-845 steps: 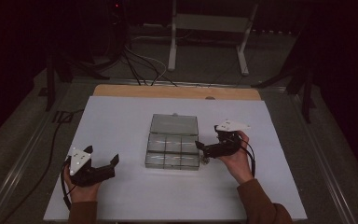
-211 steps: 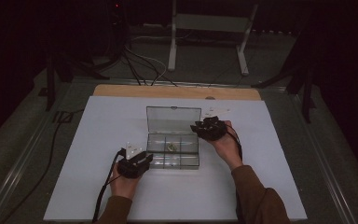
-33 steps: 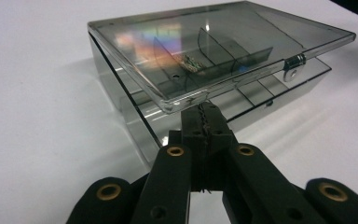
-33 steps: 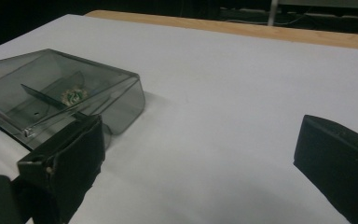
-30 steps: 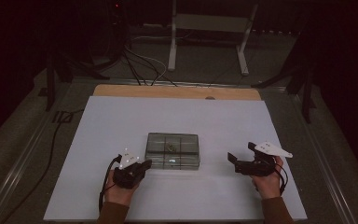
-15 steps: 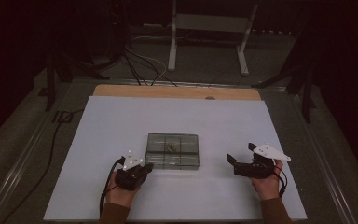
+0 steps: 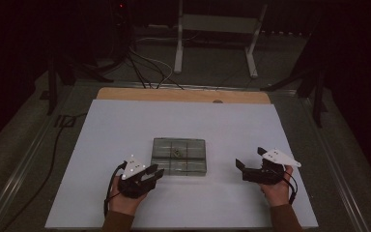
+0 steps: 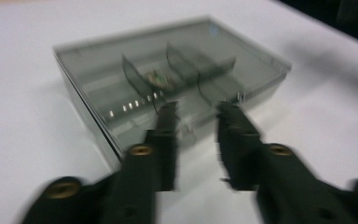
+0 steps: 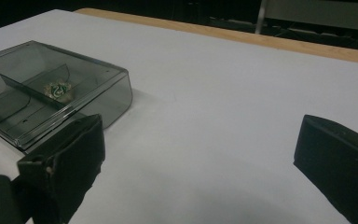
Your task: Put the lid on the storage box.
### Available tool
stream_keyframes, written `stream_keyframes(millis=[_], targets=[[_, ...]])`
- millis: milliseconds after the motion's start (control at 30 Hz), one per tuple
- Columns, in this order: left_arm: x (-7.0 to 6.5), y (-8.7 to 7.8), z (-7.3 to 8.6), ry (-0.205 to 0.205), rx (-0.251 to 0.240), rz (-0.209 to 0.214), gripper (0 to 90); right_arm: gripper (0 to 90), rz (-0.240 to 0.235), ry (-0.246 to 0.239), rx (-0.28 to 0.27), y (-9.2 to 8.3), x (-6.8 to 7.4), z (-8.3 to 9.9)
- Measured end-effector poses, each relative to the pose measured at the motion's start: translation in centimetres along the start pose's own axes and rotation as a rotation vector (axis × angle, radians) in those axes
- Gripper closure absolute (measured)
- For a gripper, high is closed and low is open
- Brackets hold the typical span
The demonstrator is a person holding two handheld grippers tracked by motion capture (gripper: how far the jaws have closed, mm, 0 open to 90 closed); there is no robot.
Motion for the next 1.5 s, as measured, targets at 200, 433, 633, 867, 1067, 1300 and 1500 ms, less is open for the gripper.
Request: stream_keyframes(millis=[200, 433, 633, 867, 1067, 1300, 1500], targets=[[1.4, -2.8, -2.2, 0.027, -0.117, -0.072, 46.8, 1.8, 0.006, 0.003, -0.018, -0.2, -0.1, -0.2], [4.2, -5.1, -3.1, 0.012, -0.172, -0.172, 17.1, 1.8, 0.006, -0.006, -0.026, -0.3, 0.1, -0.3], [6.9, -6.6, -3.0, -0.006, -0.189, -0.248, 4.4, 1.7, 0.008, -0.008, -0.033, -0.6, 0.0, -0.3], [8.7, -7.3, -2.4, -0.010, -0.207, -0.313, 1.3, 0.0, 0.014, -0.005, -0.025, -0.5, -0.1, -0.2], [9.6, -7.4, -1.8, -0.021, -0.217, -0.338, 1.3, 0.0, 0.021, 0.004, -0.032, -0.6, -0.2, -0.2], [10.3, -7.0, -0.8, -0.030, -0.201, -0.359, 1.3, 0.0, 0.026, 0.002, -0.034, -0.6, -0.3, -0.2], [10.5, -6.4, 0.0, -0.021, -0.178, -0.374, 1.3, 0.0, 0.031, 0.003, -0.027, -0.5, -0.5, 0.0]])
Point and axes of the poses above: each handheld gripper's, and its own axes: y roughly forward along the jaws, z roughly out of its underside, x roughly to its left, the point moved 6 cm from there along y, roughly forward along the jaws, and after that the axes turned 2 degrees about -z, right-handed, at the moved point
